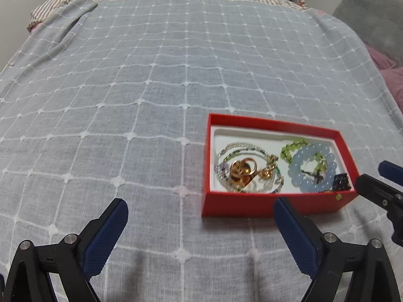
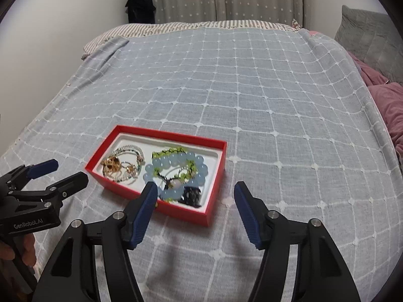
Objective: Organize jewelry
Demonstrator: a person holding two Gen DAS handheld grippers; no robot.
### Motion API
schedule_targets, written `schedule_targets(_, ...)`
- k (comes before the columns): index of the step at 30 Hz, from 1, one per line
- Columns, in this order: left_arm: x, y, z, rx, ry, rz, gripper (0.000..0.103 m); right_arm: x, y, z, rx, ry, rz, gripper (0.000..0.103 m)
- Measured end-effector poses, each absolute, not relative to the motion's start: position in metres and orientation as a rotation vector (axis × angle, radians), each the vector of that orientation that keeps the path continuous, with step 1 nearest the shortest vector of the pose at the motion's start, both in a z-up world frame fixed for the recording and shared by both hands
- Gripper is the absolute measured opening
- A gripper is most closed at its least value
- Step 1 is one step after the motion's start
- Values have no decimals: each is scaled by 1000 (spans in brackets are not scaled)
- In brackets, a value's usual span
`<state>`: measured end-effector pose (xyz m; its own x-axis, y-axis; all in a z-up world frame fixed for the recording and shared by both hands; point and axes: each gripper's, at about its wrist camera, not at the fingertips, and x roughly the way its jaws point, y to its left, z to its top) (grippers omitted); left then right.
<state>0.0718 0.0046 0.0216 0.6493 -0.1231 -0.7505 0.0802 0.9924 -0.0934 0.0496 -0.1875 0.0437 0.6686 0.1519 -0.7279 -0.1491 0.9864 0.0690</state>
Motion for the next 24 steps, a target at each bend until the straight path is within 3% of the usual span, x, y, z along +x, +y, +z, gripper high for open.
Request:
schedule_targets(9,51,1,9,-41,919,-57,102,21,-186,30,-67,892,127,85)
schedule_targets(24,22,-11,-12,26,976,-90,102,-10,-193,3,-79,992,67,88)
